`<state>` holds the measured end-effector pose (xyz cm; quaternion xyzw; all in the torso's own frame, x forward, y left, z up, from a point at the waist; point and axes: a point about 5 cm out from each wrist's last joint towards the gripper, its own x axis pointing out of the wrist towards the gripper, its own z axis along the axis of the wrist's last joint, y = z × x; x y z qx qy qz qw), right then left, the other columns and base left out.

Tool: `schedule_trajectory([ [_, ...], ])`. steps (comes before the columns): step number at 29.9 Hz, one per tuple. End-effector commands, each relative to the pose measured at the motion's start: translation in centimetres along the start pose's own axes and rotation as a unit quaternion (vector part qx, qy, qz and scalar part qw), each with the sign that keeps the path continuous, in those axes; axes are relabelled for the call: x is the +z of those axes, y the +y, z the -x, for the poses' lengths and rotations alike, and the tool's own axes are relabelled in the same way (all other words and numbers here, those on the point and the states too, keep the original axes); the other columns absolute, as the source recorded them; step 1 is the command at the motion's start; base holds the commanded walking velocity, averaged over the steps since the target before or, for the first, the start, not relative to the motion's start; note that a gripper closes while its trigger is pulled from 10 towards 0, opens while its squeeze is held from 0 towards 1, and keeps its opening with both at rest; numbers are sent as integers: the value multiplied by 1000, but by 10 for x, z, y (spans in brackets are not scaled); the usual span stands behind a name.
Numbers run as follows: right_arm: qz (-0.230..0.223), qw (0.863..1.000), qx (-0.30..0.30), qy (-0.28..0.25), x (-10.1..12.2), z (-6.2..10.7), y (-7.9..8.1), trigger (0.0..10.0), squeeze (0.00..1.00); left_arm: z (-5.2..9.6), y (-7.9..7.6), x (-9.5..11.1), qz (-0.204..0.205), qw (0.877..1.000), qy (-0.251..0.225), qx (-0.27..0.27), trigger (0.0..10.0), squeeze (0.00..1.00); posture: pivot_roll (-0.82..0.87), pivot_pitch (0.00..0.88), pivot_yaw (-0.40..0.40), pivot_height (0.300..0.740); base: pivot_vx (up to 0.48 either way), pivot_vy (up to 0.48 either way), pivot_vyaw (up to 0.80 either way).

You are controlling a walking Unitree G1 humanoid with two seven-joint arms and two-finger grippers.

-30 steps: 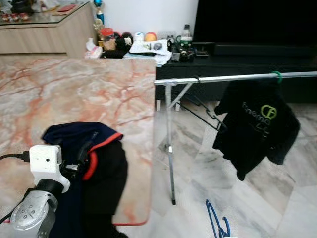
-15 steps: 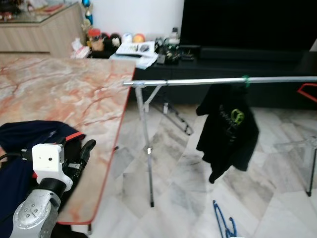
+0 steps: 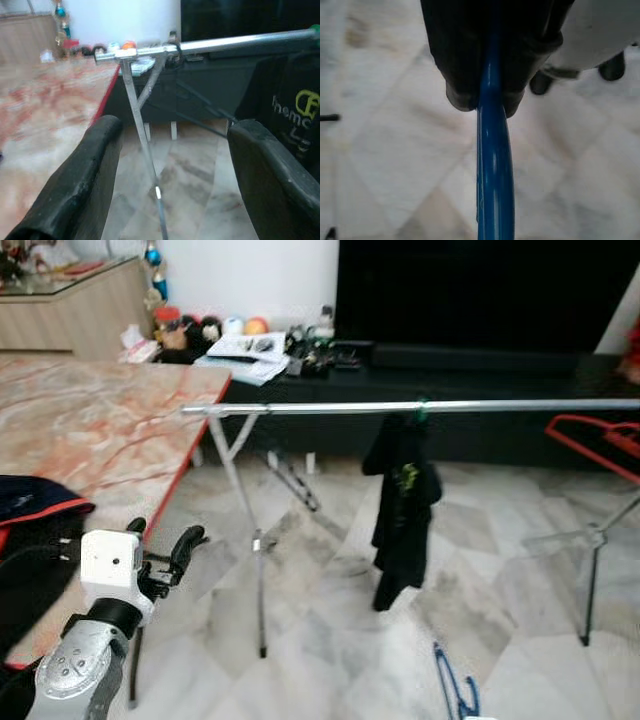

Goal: Hang hanger

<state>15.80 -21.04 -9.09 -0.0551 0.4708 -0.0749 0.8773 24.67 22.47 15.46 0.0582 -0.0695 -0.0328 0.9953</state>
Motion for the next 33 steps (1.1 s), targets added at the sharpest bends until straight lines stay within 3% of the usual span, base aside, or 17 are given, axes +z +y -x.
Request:
schedule_trajectory([
  [1, -4, 1000, 11, 1, -1, 0, 8, 10000, 0, 1, 1, 0, -7, 1000, 3, -5, 10000, 0, 66, 61, 23, 740, 0, -480, 0],
  [7, -5, 1000, 11, 0, -1, 0, 8, 10000, 0, 1, -1, -20, -11, 999, 42, -14, 10000, 0, 60, 54, 28, 740, 0, -278, 0],
  [10, -6, 1000, 11, 0, 0, 0, 9, 10000, 0, 7, 10, -56, -16, 993, 113, 10, 10000, 0, 59, 57, 30, 740, 0, 0, 0],
  [11, -8, 1000, 11, 0, 0, 0, 9, 10000, 0, 13, 17, -79, -16, 987, 158, 26, 10000, 0, 61, 59, 30, 740, 0, 0, 0],
  [12, -8, 1000, 11, -1, 0, 0, 9, 10000, 0, 18, 19, -90, -13, 983, 179, 31, 10000, 0, 61, 60, 30, 740, 0, 0, 0],
  [16, -10, 1000, 9, -1, 0, 0, 10, 10000, 0, 51, 23, -146, 8, 952, 302, 46, 10000, 0, 58, 65, 30, 740, 0, 0, 0],
  [18, -12, 1000, 7, -1, 0, 0, 9, 10000, 0, 78, 17, -174, 11, 926, 375, 41, 10000, 0, 57, 68, 30, 740, 0, 0, 0],
  [19, -12, 1000, 7, -1, 0, 0, 9, 10000, 0, 81, 16, -177, 11, 923, 382, 41, 10000, 0, 57, 68, 30, 740, 0, 0, 0],
  [20, -14, 1000, 5, -1, 0, 0, 8, 10000, 0, 97, 13, -190, 18, 905, 423, 50, 10000, 0, 57, 69, 29, 740, 0, 0, 0],
  [22, -15, 1000, 3, -1, 0, 0, 7, 10000, 0, 112, 10, -201, 15, 887, 458, 52, 10000, 0, 49, 69, 29, 740, 0, 0, 0],
  [23, -16, 1000, 3, -1, -1, 0, 7, 10000, 0, 131, 5, -210, 17, 869, 492, 50, 10000, 0, 42, 70, 28, 740, 0, 0, 0],
  [25, -17, 1000, 2, -1, -1, 0, 6, 10000, 0, 142, 2, -215, 14, 857, 513, 45, 10000, 0, 42, 72, 24, 740, 0, 0, 0],
  [28, -16, 1000, 1, -2, -1, 0, 5, 10000, 0, 150, -1, -219, 25, 851, 522, 51, 10000, 0, 41, 74, 23, 740, 0, 0, 0],
  [33, -14, 1000, 1, -6, 1, 0, 5, 10000, 0, 136, -8, -219, 24, 865, 499, 49, 10000, 0, 43, 80, 16, 740, 0, 0, 0],
])
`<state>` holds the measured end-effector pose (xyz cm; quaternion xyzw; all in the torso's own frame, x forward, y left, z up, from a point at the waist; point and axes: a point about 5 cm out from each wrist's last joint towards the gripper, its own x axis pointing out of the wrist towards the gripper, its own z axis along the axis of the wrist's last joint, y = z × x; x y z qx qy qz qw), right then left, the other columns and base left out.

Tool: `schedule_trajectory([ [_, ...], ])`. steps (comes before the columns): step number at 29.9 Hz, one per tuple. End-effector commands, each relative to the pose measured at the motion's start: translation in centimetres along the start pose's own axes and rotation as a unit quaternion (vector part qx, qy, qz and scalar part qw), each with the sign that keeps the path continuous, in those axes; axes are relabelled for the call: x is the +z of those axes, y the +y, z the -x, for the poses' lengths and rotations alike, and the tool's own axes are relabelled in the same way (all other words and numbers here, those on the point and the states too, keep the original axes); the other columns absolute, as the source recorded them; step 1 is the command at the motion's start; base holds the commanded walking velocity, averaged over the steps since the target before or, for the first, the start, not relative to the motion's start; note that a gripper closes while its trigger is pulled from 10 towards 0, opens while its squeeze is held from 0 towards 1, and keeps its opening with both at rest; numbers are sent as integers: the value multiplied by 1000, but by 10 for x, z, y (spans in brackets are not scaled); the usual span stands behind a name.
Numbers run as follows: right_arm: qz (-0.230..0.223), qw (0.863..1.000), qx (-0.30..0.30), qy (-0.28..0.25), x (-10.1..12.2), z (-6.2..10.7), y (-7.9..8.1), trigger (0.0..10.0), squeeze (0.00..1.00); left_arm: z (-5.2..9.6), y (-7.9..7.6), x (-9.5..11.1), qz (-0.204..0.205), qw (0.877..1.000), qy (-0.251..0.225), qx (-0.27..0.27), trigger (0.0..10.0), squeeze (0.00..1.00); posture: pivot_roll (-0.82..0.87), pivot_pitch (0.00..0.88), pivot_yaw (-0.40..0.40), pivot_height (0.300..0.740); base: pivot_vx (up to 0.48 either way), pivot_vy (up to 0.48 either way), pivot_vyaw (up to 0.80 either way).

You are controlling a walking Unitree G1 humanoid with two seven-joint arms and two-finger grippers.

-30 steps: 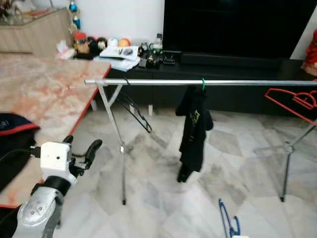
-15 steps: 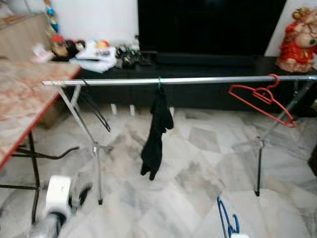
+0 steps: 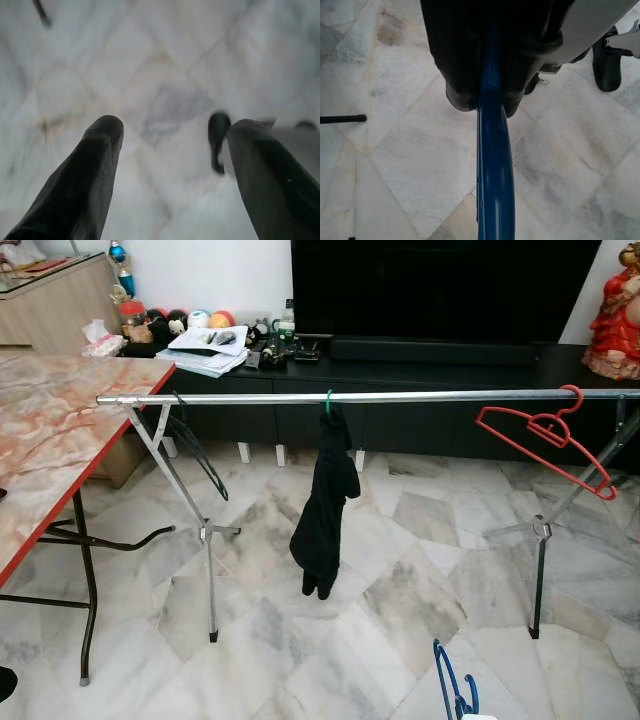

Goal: Hang hanger

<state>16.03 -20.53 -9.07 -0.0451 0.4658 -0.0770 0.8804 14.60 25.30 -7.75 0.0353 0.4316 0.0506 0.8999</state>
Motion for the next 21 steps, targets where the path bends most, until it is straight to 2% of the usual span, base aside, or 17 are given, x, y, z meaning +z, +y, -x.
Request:
schedule_trajectory([
  [1, -4, 1000, -1, -2, -1, 0, 0, 10000, 0, -1, -3, -2, -6, 1000, 2, -2, 10000, 0, 43, 80, 16, 740, 0, 0, 0],
  [11, -9, 1000, -2, -10, 4, -1, 0, 10000, 0, -4, -8, 3, -11, 1000, -4, -10, 10000, 0, 31, 74, 20, 740, 242, 0, 0],
  [21, -7, 1000, -1, -16, 7, -1, 2, 10000, 0, -3, -12, -5, -8, 1000, 5, -13, 10000, 0, 32, 72, 21, 740, 285, 0, 0],
])
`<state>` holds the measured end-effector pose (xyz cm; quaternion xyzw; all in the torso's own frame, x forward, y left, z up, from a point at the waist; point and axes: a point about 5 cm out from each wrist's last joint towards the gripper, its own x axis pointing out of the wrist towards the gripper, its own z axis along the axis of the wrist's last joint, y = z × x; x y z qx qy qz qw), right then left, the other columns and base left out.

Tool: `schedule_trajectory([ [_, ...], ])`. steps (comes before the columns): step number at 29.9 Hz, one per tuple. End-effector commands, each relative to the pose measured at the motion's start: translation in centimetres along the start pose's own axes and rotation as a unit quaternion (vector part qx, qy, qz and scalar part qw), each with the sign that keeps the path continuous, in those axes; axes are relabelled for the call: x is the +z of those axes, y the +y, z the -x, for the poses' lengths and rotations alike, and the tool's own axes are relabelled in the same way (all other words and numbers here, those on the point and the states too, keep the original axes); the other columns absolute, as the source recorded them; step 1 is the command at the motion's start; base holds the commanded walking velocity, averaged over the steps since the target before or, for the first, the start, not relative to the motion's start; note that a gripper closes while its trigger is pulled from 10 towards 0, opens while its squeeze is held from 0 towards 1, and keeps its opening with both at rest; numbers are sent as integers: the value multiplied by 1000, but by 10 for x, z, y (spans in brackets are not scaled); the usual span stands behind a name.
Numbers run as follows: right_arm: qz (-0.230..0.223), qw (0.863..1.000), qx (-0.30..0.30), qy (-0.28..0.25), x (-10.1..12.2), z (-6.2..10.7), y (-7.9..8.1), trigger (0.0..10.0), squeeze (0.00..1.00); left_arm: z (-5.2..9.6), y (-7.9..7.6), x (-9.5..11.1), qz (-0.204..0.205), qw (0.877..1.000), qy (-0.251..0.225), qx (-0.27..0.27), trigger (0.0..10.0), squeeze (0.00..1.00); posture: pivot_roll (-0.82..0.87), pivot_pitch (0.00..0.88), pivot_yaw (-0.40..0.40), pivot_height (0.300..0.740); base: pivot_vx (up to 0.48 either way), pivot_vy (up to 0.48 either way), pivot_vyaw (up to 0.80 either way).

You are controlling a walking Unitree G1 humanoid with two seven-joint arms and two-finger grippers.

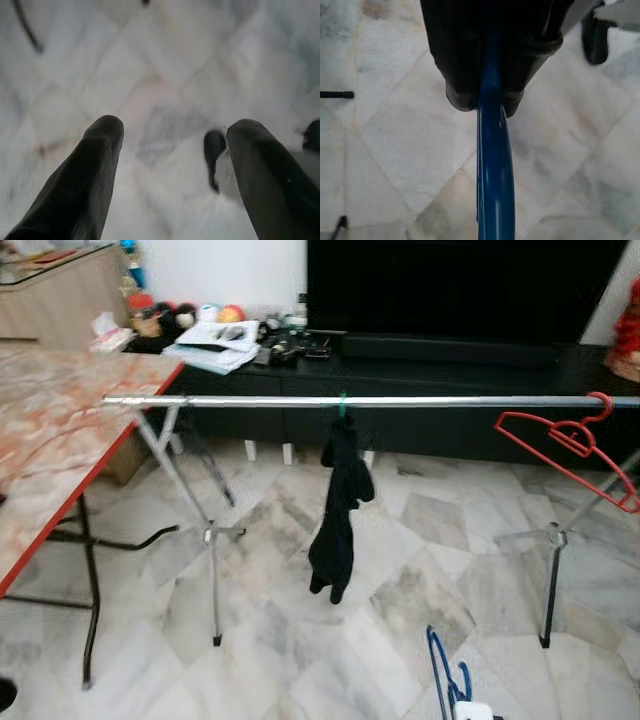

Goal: Hang hanger

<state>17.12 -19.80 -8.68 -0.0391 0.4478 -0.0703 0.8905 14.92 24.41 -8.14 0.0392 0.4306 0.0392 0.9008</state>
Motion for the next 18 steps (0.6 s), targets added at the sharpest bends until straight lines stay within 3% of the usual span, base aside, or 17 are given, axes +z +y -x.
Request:
schedule_trajectory([
  [1, -3, 1000, -9, 5, -5, 1, -6, 10000, 0, 1, -3, -5, 0, 1000, 7, -4, 10000, 0, 32, 73, 21, 740, 285, 0, 0],
  [18, -9, 1000, -3, -24, 13, -2, 1, 10000, 0, 0, -5, -3, -2, 1000, 2, -9, 10000, 0, 31, 56, 25, 740, 289, 0, 0],
])
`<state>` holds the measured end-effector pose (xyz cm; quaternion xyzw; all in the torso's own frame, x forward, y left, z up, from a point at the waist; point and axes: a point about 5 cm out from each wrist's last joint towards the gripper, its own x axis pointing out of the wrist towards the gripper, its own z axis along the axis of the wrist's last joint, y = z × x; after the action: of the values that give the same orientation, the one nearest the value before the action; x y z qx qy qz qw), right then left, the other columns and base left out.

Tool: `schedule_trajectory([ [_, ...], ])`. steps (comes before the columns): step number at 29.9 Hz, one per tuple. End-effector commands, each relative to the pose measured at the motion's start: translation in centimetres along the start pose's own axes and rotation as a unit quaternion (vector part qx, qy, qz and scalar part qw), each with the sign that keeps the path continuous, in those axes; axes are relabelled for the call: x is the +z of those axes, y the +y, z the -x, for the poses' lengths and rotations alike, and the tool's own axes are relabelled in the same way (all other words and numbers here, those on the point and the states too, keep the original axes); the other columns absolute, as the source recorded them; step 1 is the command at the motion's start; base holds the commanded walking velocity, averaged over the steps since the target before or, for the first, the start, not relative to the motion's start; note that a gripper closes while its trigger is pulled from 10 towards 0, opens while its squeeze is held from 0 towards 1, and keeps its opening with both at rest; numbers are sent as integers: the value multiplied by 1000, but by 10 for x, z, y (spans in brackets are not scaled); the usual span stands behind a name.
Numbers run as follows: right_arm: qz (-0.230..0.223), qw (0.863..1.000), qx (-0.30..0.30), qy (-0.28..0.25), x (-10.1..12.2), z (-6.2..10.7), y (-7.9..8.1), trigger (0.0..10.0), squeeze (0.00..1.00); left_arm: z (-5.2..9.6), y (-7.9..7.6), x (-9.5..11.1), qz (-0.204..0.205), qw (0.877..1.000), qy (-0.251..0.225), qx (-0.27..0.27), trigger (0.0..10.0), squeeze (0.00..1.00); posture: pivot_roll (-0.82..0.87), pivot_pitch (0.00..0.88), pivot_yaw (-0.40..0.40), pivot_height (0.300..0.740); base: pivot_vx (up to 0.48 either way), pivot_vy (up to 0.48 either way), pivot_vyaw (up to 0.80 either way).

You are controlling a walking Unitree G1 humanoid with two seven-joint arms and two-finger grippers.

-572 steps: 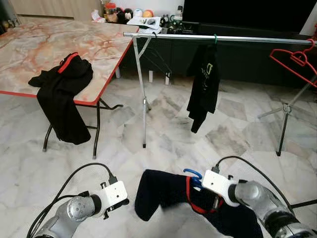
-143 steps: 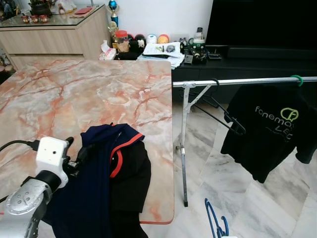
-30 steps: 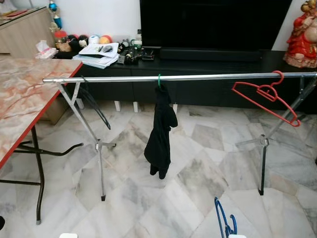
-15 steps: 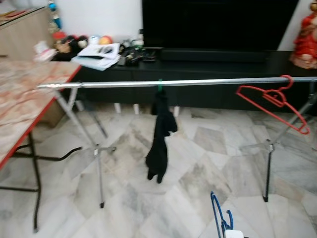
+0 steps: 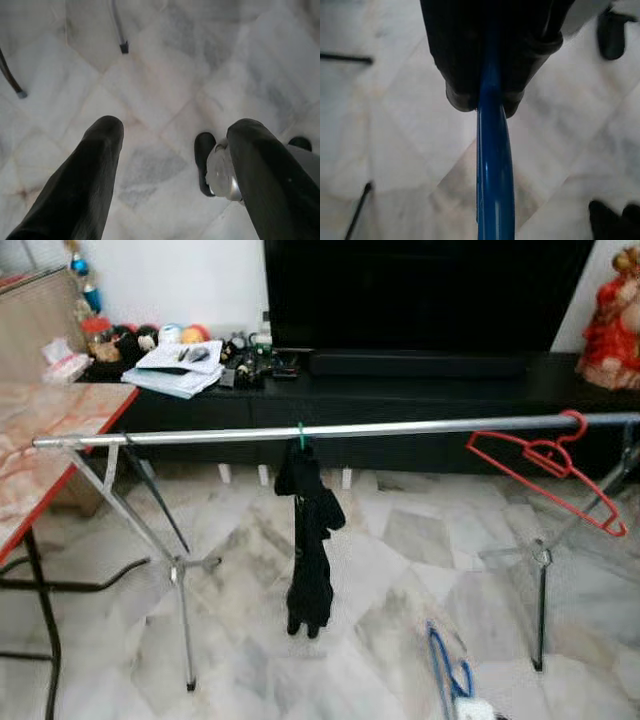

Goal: Hang hanger

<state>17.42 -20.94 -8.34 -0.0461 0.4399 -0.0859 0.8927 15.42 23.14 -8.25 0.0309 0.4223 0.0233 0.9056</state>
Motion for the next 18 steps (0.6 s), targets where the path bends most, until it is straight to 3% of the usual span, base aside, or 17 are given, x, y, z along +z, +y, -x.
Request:
schedule_trajectory([
  [1, -9, 1000, 15, -19, 11, -1, 13, 10000, 0, 3, 8, -6, -4, 1000, 11, 8, 10000, 0, 31, 55, 25, 740, 289, 0, 0],
  [18, -11, 999, 21, -39, 22, -3, 18, 10000, 0, 3, 6, -7, -6, 1000, 12, 3, 10000, 0, 26, 30, 26, 740, 294, 0, 0],
])
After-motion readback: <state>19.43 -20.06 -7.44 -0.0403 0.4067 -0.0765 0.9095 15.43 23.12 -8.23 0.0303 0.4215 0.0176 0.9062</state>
